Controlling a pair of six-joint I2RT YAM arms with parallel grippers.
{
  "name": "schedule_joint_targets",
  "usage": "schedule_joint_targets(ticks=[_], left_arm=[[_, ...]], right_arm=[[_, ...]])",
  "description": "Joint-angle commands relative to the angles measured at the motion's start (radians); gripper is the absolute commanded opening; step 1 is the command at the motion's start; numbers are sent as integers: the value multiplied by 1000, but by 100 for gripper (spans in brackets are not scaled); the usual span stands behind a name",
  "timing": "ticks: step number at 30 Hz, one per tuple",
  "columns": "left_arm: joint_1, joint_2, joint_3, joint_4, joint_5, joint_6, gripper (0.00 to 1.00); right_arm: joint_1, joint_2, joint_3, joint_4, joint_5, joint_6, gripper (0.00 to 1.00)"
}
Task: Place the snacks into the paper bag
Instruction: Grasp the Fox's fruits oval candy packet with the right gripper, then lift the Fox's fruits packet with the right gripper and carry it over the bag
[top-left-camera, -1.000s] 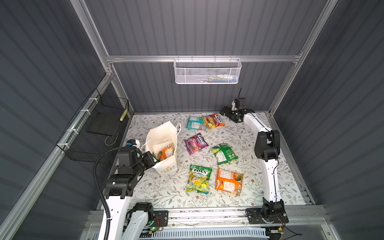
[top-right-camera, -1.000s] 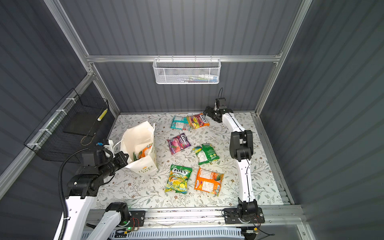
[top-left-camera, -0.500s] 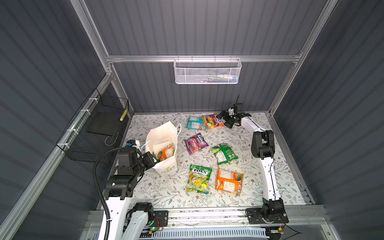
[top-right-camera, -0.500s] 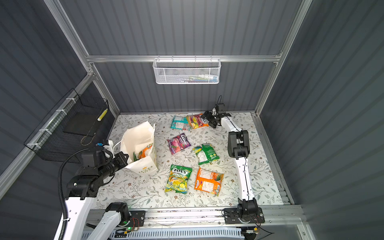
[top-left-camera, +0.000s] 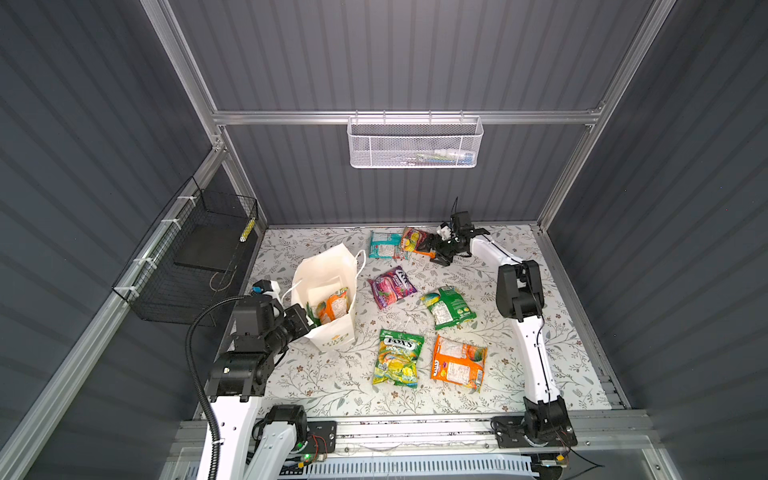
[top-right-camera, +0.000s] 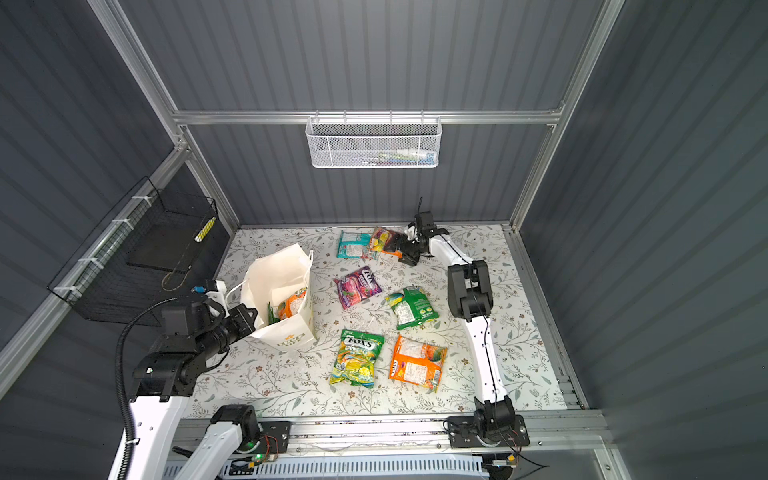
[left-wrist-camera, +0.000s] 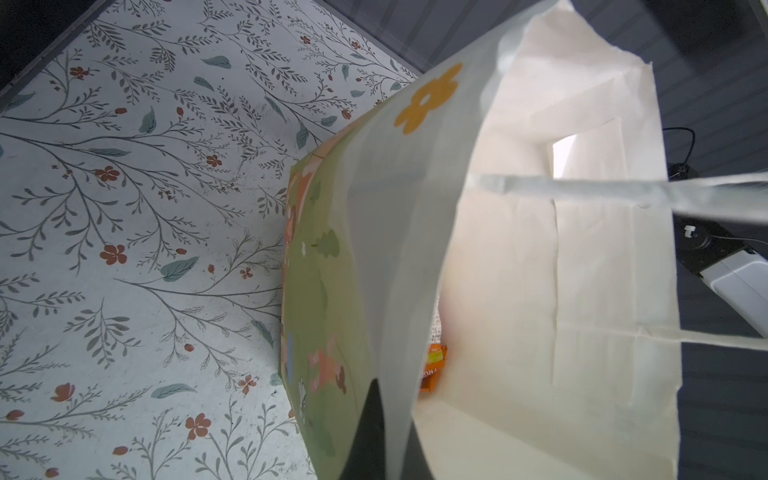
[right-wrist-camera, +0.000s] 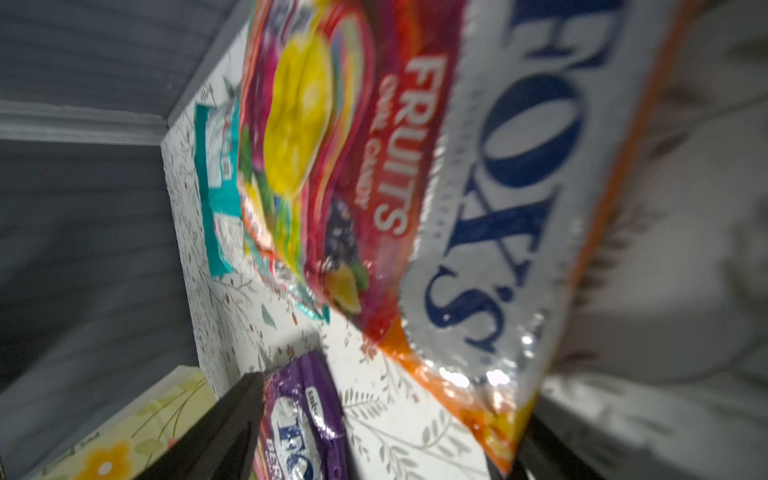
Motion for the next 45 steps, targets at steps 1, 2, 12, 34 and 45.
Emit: schedule_joint_targets(ticks=[1, 2, 12, 34, 45], left_arm=[[6, -24, 2, 31, 21, 30, 0], [6, -25, 2, 31, 21, 29, 0], [6, -29, 2, 31, 17, 29, 0], [6, -36, 2, 32, 20, 30, 1], [6, -38, 1, 32, 18, 30, 1]], right_arm=[[-7, -43, -25, -14, 103, -40, 81], [-16, -41, -29, -6, 113, -28, 81], [-72, -6, -100, 176, 37, 167, 75], [-85, 111, 77, 136, -105, 198, 24], [-86, -124, -132, 260, -108, 203, 0]])
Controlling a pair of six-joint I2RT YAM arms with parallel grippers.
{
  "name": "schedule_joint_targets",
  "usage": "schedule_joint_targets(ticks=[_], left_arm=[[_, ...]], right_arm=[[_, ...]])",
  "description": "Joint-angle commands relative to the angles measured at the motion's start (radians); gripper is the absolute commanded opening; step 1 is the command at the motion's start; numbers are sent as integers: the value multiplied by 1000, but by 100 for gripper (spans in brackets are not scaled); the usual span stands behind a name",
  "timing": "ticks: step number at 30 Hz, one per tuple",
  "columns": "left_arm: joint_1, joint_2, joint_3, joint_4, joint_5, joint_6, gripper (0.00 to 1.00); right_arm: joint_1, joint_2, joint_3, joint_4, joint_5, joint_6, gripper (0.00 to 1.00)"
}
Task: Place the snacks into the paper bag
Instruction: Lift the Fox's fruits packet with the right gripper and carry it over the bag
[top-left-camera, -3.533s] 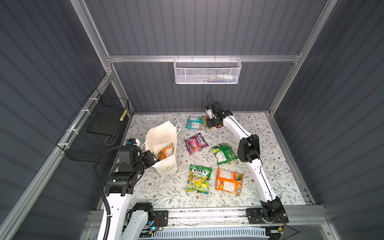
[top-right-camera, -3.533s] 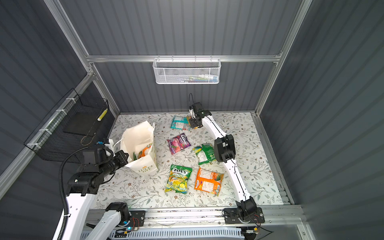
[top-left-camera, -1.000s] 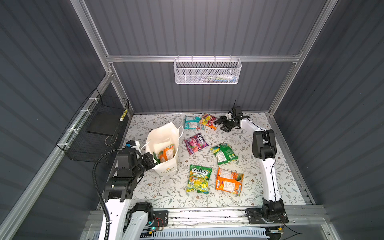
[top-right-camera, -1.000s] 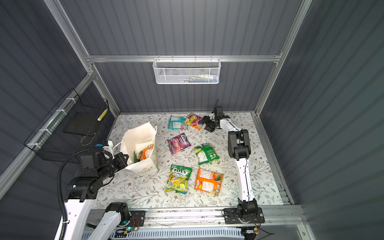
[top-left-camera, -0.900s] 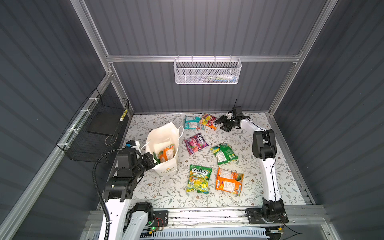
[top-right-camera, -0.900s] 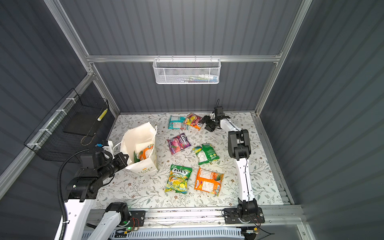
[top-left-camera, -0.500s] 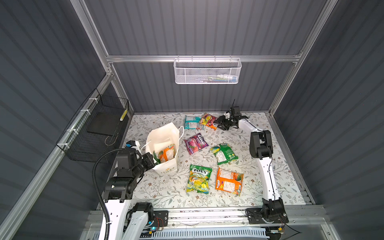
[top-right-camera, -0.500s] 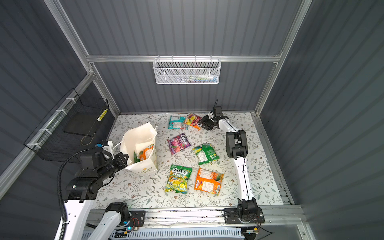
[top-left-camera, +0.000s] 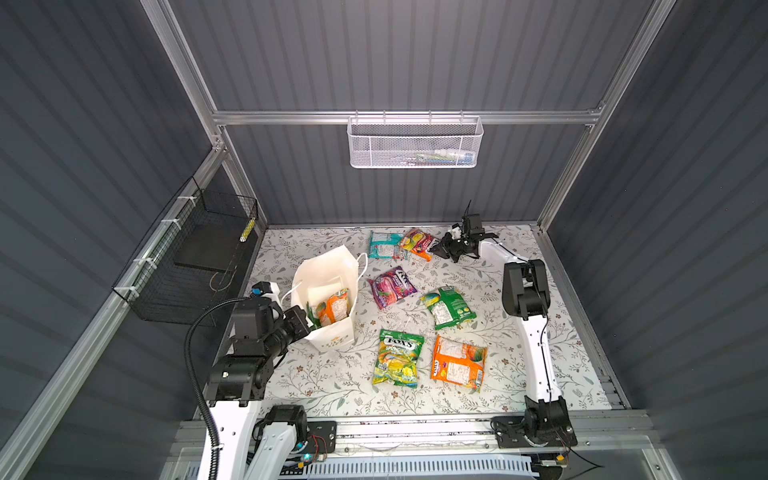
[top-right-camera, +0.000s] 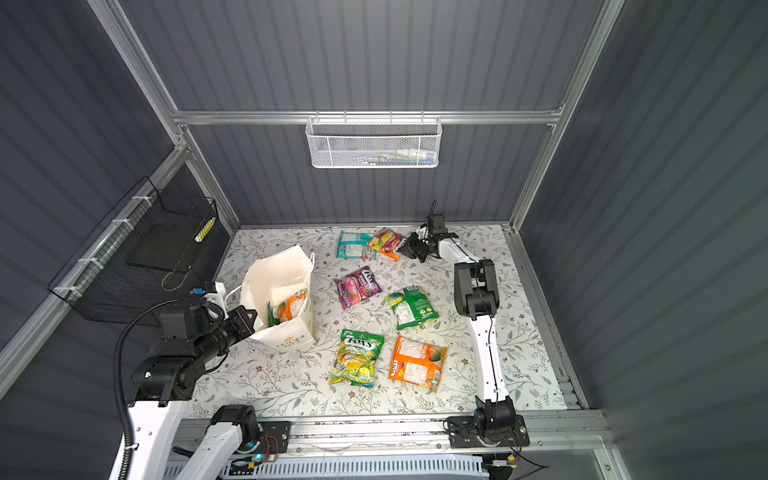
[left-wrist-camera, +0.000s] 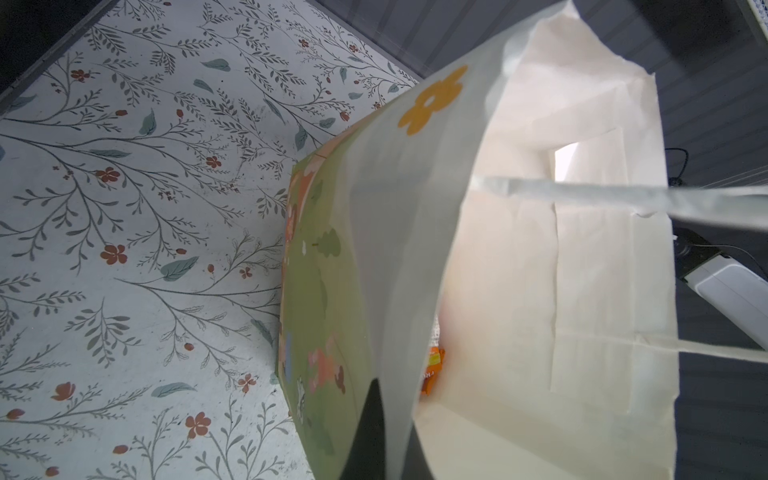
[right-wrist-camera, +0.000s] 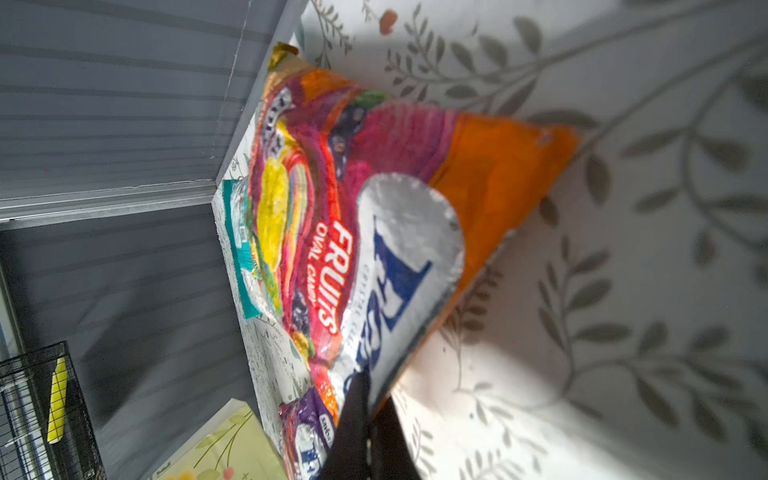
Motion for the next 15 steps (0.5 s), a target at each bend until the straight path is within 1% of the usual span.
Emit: schedule_joint_targets(ticks=[1, 10, 15], left_arm=[[7, -17, 7, 37, 18, 30, 1], [6, -16, 6, 33, 7, 29, 1], [8, -9, 9, 23, -23, 23, 1]], right_arm=[[0, -151, -68, 79, -17, 2, 0], [18, -524, -332, 151, 26, -16, 0], [57, -730, -418, 113, 89, -68, 0]])
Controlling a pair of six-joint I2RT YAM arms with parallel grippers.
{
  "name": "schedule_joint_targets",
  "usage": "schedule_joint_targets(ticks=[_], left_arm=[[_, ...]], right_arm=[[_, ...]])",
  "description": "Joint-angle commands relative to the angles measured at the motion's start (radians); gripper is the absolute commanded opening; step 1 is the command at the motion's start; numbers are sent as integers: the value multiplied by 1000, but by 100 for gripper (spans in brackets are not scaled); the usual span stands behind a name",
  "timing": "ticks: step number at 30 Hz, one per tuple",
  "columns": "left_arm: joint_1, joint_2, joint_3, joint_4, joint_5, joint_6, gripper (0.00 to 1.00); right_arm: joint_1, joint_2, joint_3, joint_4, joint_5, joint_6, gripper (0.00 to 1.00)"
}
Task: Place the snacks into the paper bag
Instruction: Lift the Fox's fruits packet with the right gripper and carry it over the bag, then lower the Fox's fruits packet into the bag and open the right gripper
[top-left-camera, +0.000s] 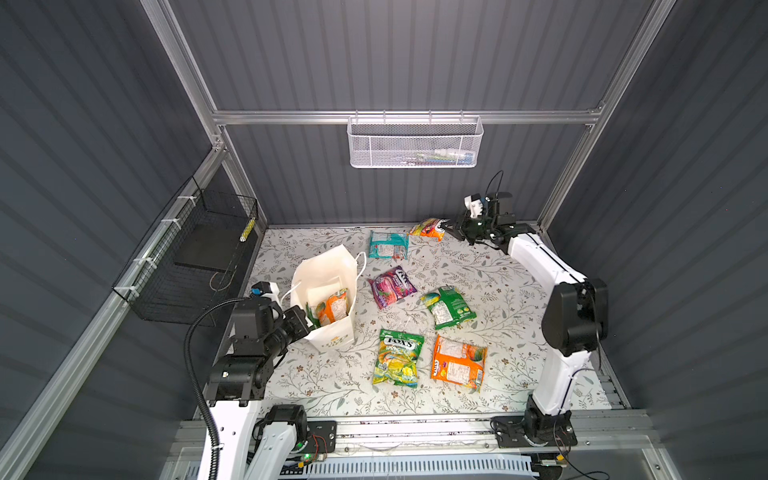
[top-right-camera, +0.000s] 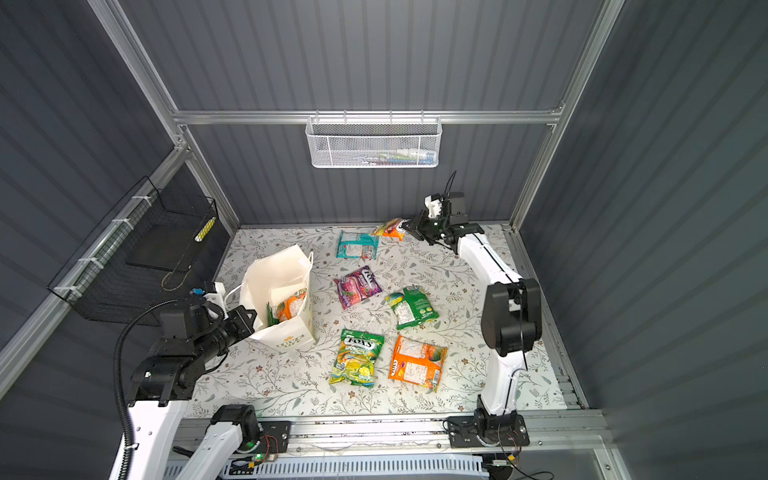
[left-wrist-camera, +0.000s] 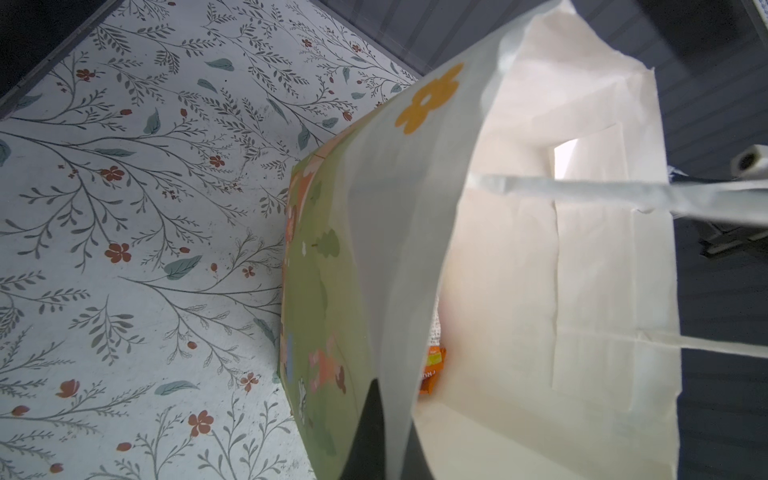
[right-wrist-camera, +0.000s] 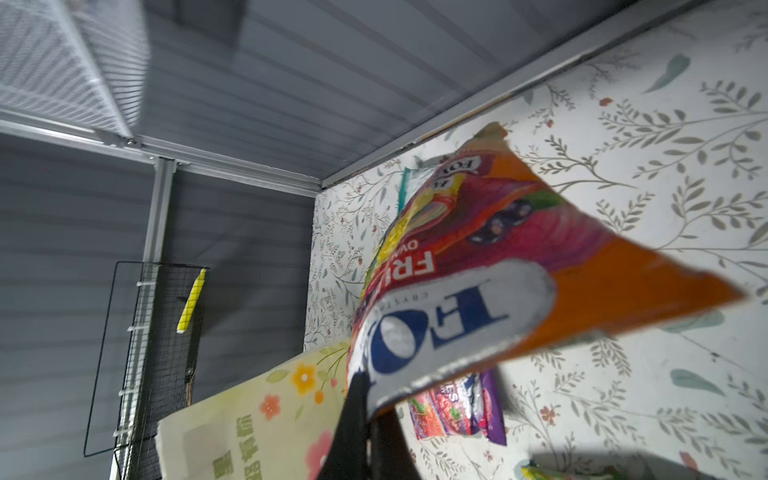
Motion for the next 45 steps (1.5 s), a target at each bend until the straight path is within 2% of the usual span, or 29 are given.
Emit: schedule_joint_targets(ticks=[1, 5, 9, 14, 18, 22, 24, 29, 40, 45], left_arm=[[8, -9, 10, 23, -19, 22, 1], [11, -9, 12, 21, -27, 20, 1], [18, -11, 11, 20, -32, 18, 2], [22, -10, 11, 22, -20, 18, 2], [23, -11, 9, 22, -17, 17, 2], [23, -8, 10, 24, -13, 16, 1], [23, -8, 8, 24, -8, 17, 1], [23, -13, 8, 27, -7, 16, 1], [23, -26, 8, 28, -5, 17, 2], [23, -25, 6, 30, 2, 17, 2]], right_arm=[[42, -128, -38, 4, 47, -62, 0], [119, -266, -57, -70, 122, -142, 0], [249, -380, -36, -160, 165, -241, 0], [477, -490, 7, -249, 363, -349, 0], [656, -466, 131, -333, 454, -408, 0], [828, -429, 212, -364, 592, -484, 0], [876, -392, 256, -378, 607, -504, 0], [939, -271, 380, -459, 640, -540, 0], [939, 73, 739, -740, 575, -574, 0], [929, 152, 808, -787, 553, -584, 0]])
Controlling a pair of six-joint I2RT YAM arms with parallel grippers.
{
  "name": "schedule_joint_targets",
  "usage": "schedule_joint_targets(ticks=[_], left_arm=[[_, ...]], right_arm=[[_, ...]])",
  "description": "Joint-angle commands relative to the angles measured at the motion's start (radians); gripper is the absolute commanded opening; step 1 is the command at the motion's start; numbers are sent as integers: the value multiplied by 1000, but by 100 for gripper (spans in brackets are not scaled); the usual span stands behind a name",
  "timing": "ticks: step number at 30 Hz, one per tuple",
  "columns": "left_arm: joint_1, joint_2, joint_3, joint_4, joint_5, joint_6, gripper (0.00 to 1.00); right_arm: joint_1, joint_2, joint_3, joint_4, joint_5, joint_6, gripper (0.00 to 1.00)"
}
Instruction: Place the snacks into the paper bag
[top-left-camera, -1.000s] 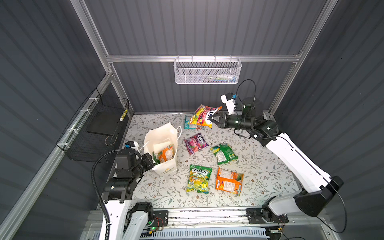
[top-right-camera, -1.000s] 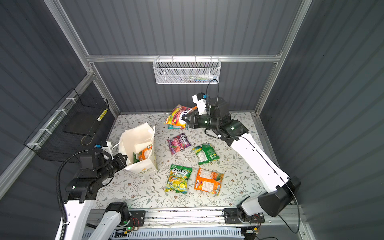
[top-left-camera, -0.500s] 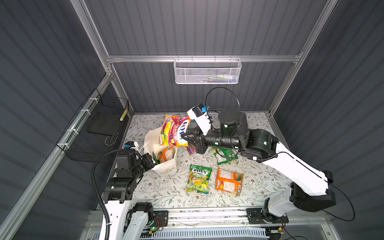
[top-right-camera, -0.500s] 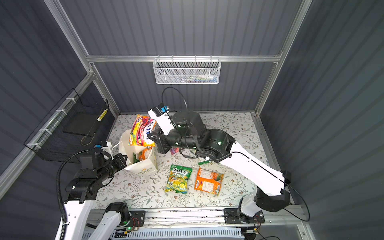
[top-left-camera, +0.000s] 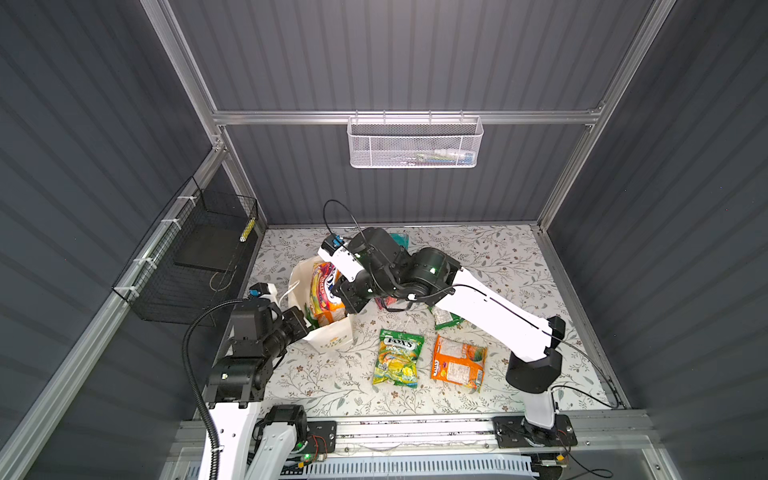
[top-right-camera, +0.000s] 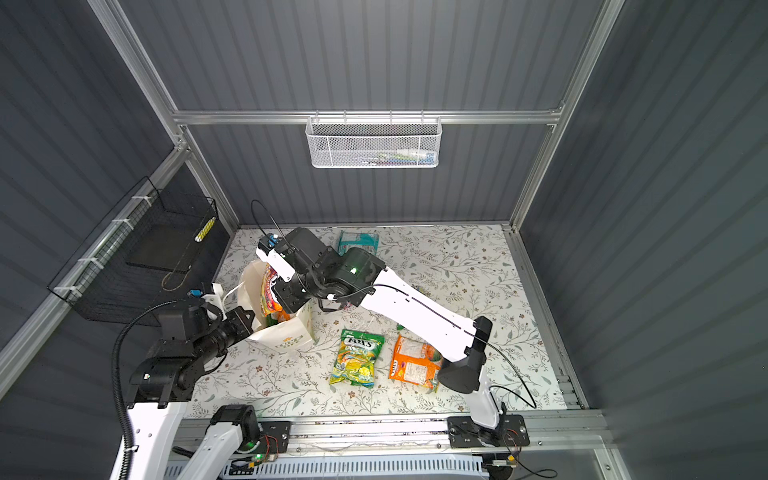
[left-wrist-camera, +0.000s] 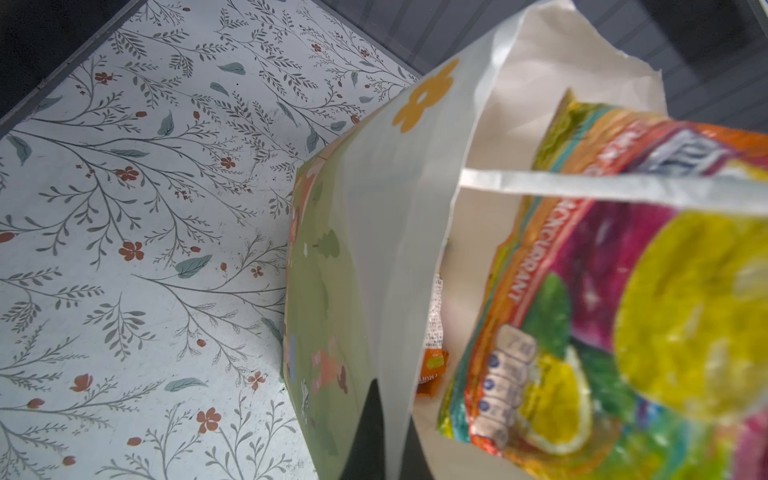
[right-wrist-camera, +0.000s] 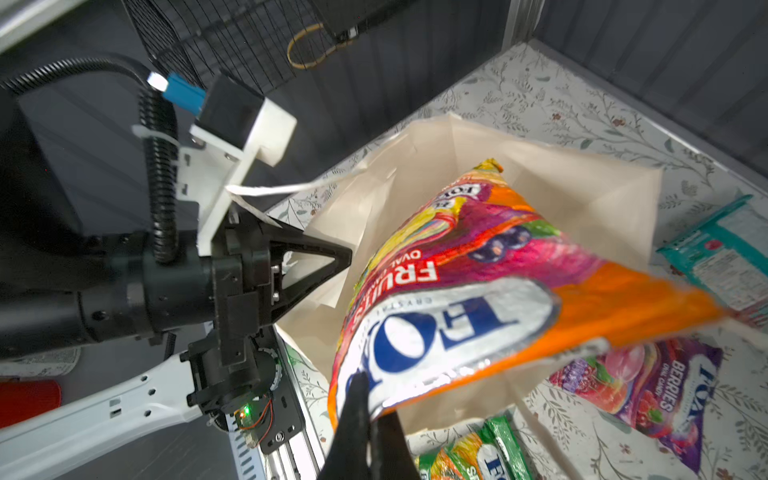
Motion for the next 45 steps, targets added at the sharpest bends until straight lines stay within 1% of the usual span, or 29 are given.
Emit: schedule_joint_targets(ticks=[1, 6, 18, 20, 23, 24, 25, 26, 28, 31, 33, 36, 40, 41, 45], left_arm=[[10, -17, 6, 37, 12, 18, 2], [10, -18, 6, 39, 13, 18, 2], [10, -14, 4, 42, 21, 19, 2], [10, -15, 3, 42, 21, 18, 2], [10, -14, 3, 42, 21, 18, 2], [10, -14, 3, 42, 21, 18, 2], [10, -15, 4, 42, 21, 18, 2], [10, -14, 4, 42, 21, 18, 2], [10, -15, 3, 42, 23, 18, 2], [10, -17, 4, 42, 21, 18, 2], [10, -18, 3, 42, 21, 18, 2], [10, -19, 4, 40, 20, 18, 2], [10, -22, 3, 41, 21, 18, 2], [10, -23, 3, 42, 21, 18, 2], [10, -22, 3, 42, 21, 18, 2]], right_arm=[[-12, 5, 51, -30, -35, -26, 0], [-44, 44, 76, -32, -107, -17, 0], [-58, 83, 86, -3, -143, -17, 0], [-59, 84, 86, 3, -152, -17, 4], [-59, 80, 89, 10, -157, -17, 18], [-59, 77, 91, 12, -156, -19, 26], [-60, 73, 92, 15, -151, -19, 31], [-60, 66, 91, 17, -149, -21, 33], [-64, 51, 92, 22, -138, -26, 34], [-80, 15, 85, 12, -88, -28, 36], [-103, -25, 48, 19, -41, -7, 47], [-144, -96, -45, 62, -14, 26, 55], [-174, -168, -151, 118, 57, 60, 67], [-180, -180, -176, 141, 64, 68, 70], [-204, -185, -234, 180, 21, 111, 76]])
